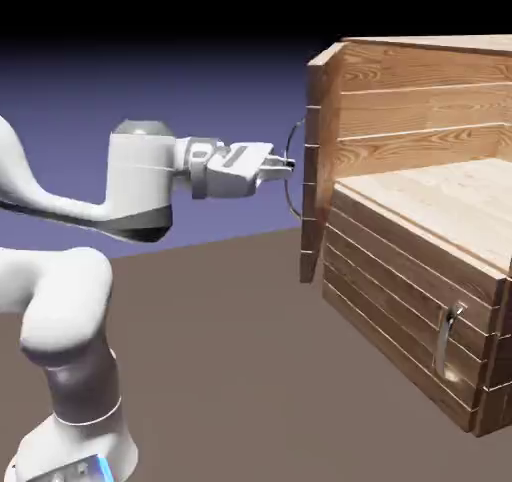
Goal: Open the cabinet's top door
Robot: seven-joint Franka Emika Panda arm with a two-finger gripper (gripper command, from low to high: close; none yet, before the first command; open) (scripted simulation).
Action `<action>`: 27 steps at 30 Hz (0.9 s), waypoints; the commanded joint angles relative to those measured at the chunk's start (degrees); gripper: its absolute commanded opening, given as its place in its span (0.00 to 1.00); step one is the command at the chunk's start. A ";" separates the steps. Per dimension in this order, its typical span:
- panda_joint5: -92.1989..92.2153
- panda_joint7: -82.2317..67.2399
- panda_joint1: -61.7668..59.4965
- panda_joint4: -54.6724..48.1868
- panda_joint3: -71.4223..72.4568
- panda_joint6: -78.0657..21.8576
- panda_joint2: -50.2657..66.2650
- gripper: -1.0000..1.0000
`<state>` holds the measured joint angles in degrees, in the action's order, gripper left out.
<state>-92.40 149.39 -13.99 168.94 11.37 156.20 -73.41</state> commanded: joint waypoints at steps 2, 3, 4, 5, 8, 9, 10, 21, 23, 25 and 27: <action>5.14 -3.48 1.64 1.23 1.54 -2.52 -2.20 0.00; 7.64 -5.15 2.67 1.77 2.39 -4.02 -3.27 0.00; 10.13 -6.73 3.80 2.27 3.34 -5.69 -4.32 0.00; 12.62 -8.21 5.02 2.71 4.42 -7.51 -5.34 0.00; 20.09 -11.98 9.03 3.53 8.45 -13.80 -8.04 0.00; 22.58 -13.01 10.43 3.61 10.08 -16.15 -8.76 0.00; 25.07 -13.91 11.82 3.56 11.85 -18.60 -9.37 0.00; 48.31 -17.33 18.93 -5.59 34.17 -45.75 -7.58 0.00; 51.86 -17.38 17.84 -9.16 38.31 -50.71 -6.18 0.00; 55.08 -17.44 15.94 -13.25 42.26 -55.59 -4.78 0.00; 57.73 -17.55 13.56 -17.40 45.69 -59.99 -3.61 0.00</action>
<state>-34.67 131.83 -0.43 151.54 57.05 96.27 -77.02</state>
